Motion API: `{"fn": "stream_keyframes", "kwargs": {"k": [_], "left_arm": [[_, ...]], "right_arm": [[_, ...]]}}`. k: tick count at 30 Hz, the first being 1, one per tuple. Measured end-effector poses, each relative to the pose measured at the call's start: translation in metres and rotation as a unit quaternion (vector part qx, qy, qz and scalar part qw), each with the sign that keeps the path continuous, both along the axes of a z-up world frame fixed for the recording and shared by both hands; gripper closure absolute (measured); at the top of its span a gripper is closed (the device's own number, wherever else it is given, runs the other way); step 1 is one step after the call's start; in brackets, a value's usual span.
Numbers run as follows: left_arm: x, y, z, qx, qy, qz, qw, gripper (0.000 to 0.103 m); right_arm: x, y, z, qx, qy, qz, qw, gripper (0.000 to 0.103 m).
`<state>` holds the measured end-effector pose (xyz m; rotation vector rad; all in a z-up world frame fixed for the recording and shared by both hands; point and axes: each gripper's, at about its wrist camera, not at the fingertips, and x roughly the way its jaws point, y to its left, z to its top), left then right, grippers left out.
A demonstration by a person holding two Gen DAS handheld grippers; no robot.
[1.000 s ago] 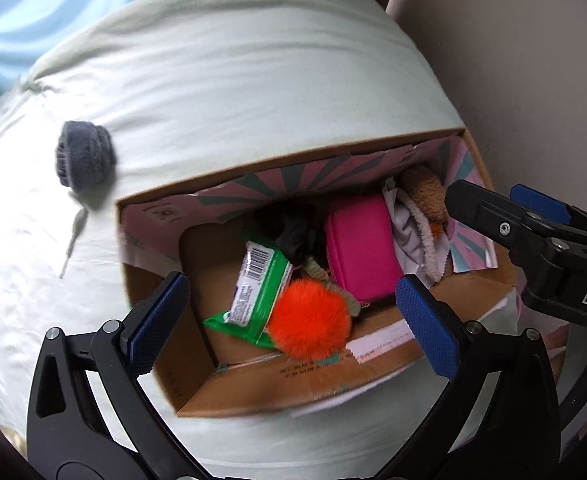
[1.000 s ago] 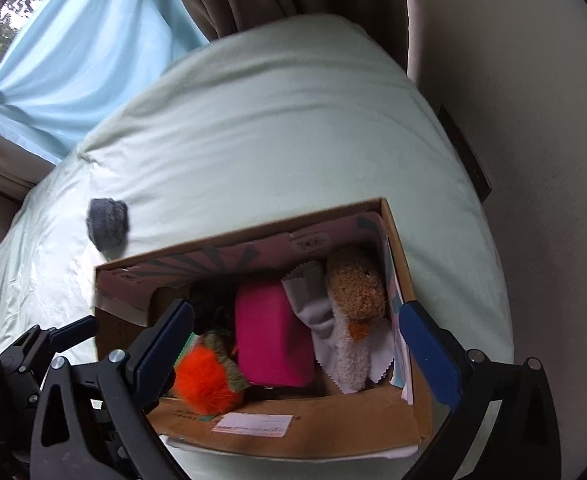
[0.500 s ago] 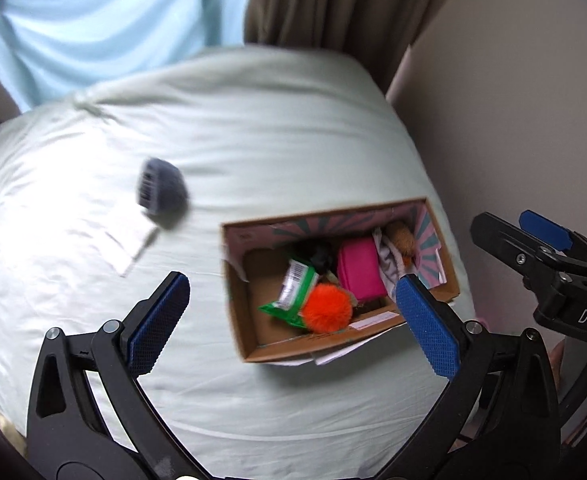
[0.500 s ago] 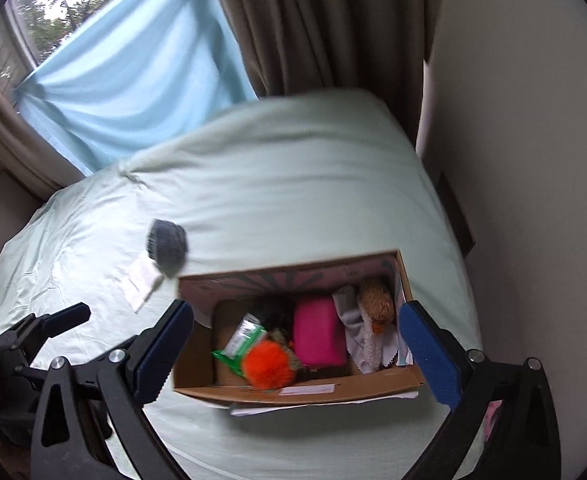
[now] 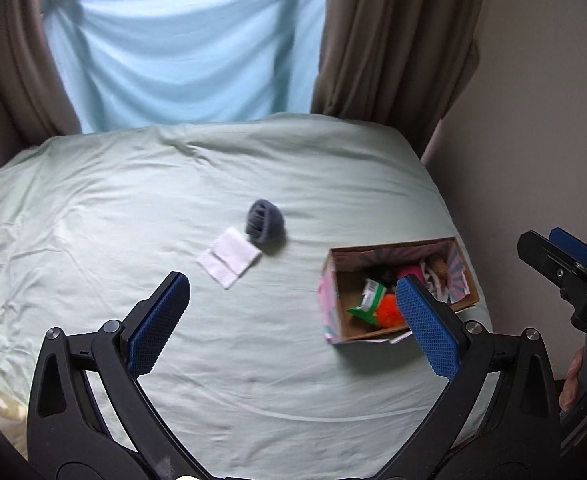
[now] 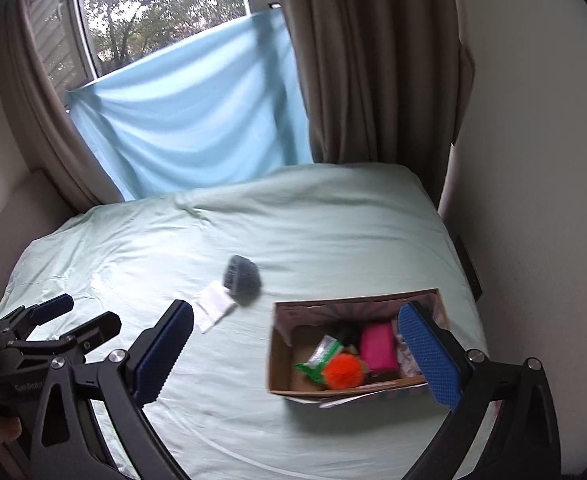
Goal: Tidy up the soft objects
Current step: 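Lift both tools from the box back over the white cloth and grey hat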
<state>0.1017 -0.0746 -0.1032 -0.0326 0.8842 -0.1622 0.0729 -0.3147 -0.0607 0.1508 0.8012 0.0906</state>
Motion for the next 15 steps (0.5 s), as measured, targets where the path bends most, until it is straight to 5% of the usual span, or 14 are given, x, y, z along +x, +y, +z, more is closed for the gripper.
{"fn": "stream_keyframes", "kwargs": {"k": [15], "left_arm": [[-0.01, 0.122, -0.012, -0.012, -0.002, -0.007, 0.9999, 0.0]], "right_arm": [[-0.022, 0.111, 0.005, -0.008, -0.015, -0.012, 1.0, 0.001]]}}
